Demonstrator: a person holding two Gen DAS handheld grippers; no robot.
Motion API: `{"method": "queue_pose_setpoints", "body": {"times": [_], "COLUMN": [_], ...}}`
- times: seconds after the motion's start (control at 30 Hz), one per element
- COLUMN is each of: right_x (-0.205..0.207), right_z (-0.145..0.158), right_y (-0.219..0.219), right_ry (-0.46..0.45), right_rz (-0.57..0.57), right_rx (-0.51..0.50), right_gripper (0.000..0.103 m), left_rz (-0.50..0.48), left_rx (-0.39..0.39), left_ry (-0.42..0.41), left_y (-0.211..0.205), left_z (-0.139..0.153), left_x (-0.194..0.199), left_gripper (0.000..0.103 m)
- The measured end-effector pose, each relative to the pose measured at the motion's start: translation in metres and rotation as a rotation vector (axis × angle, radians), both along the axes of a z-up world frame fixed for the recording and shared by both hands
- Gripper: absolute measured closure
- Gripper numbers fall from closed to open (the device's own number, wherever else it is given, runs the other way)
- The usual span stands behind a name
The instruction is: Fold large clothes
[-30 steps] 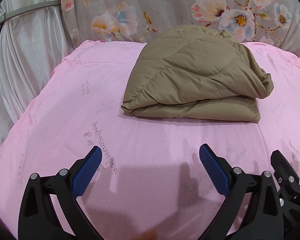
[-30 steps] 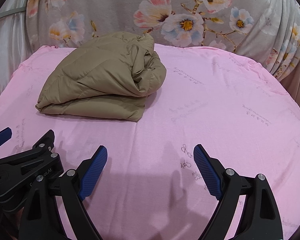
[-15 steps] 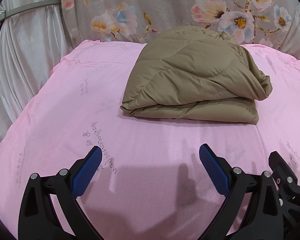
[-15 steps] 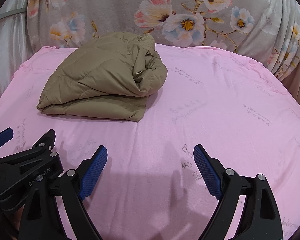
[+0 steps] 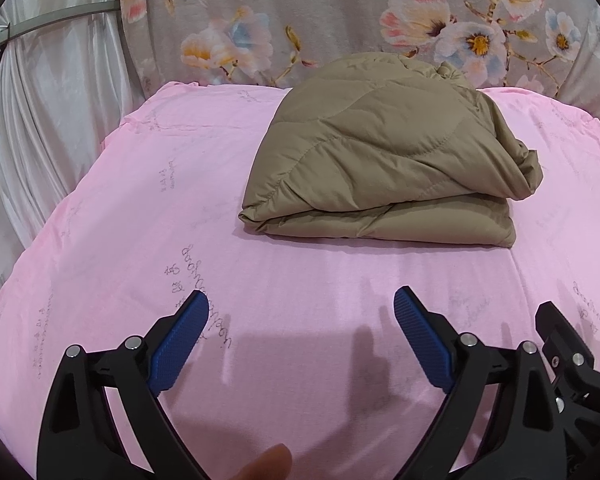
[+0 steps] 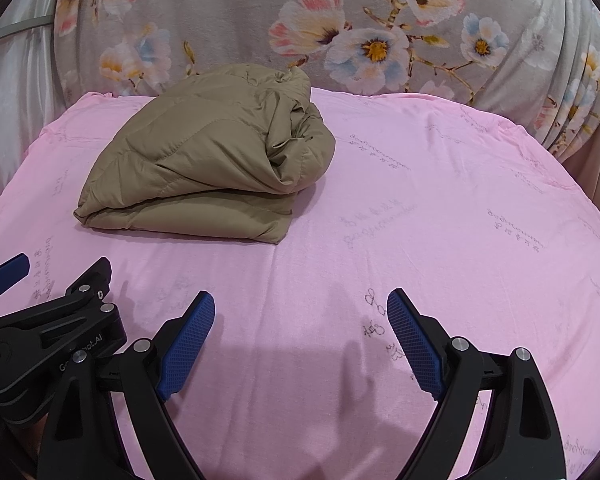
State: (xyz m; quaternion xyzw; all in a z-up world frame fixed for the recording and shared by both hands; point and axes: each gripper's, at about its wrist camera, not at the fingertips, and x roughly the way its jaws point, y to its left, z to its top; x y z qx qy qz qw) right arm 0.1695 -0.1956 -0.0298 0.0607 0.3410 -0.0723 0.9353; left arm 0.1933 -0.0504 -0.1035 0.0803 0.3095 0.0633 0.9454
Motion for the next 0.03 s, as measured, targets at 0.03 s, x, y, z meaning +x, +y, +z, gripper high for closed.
{"method": "queue_pose_setpoints", "body": {"times": [0.03], "right_x": [-0.0001], "right_z": [-0.0001], "right_y": [-0.0006], "right_ry": [0.0], "right_rz": [0.0], "right_rx": [0.0], "right_gripper": [0.017], "left_rz": [0.0], "left_rx": [0.0], "left_ry": [0.0], "left_y": [0.0], "left_z": [0.0], "left_x": [0.0], "left_gripper": [0.012]}}
